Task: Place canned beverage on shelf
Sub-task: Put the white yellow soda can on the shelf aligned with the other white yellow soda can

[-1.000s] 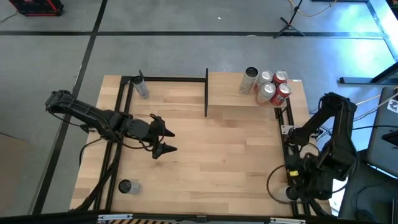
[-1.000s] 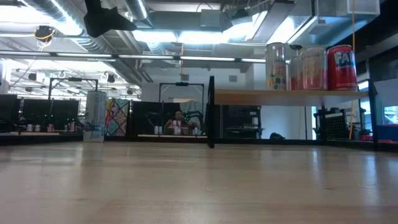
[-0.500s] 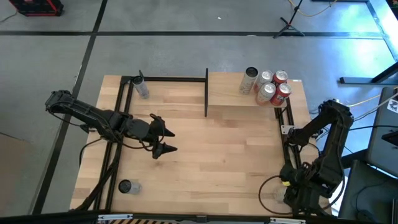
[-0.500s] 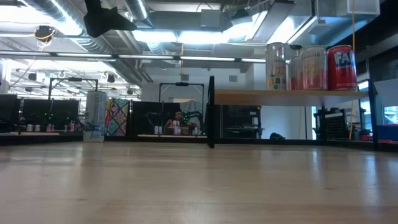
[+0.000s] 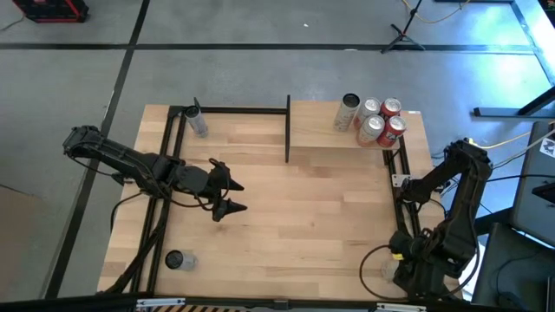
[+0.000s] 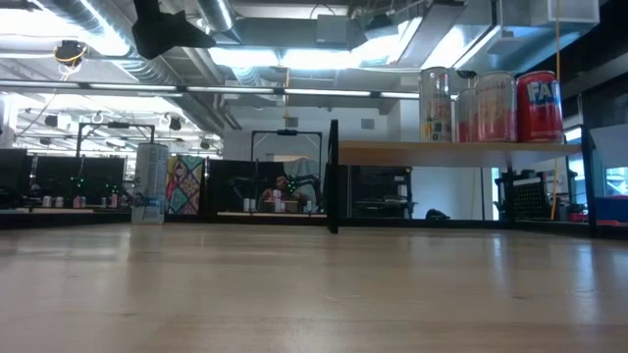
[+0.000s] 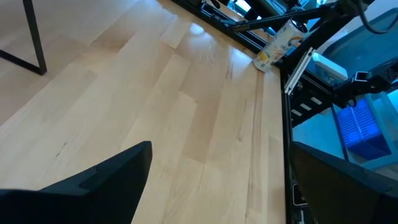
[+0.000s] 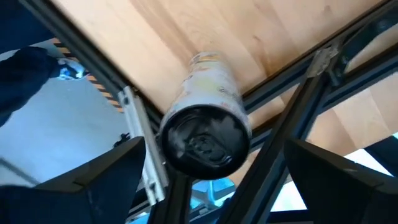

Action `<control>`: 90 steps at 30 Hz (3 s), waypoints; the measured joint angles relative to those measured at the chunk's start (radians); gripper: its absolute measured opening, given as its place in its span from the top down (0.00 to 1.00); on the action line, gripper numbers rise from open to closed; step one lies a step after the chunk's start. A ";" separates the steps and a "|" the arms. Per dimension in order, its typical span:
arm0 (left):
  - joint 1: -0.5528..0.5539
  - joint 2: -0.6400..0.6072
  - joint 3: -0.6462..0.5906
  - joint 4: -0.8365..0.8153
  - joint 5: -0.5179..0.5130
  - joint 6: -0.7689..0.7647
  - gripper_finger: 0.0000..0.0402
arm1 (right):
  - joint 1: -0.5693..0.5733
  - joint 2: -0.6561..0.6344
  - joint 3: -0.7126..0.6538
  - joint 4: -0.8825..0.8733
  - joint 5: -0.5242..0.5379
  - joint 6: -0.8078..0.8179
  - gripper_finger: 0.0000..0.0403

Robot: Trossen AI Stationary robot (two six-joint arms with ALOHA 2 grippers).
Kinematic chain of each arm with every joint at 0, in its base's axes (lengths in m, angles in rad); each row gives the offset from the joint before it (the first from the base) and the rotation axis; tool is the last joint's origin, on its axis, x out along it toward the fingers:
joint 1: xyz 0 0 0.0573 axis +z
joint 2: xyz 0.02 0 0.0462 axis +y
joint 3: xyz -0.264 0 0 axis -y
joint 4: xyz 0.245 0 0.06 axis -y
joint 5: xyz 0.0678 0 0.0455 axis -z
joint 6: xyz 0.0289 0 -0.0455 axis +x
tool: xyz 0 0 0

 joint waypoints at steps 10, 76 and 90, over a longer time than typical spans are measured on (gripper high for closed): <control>0.000 0.000 0.000 0.000 0.000 0.001 0.07 | 0.000 0.059 0.000 0.006 -0.008 -0.015 0.08; 0.268 -0.146 0.110 -0.154 0.236 0.152 0.07 | -0.838 0.152 0.819 -0.245 0.413 -1.364 0.43; 0.372 -0.145 0.178 -0.294 0.263 0.271 0.07 | -1.154 0.149 0.910 -0.245 0.405 -1.621 0.43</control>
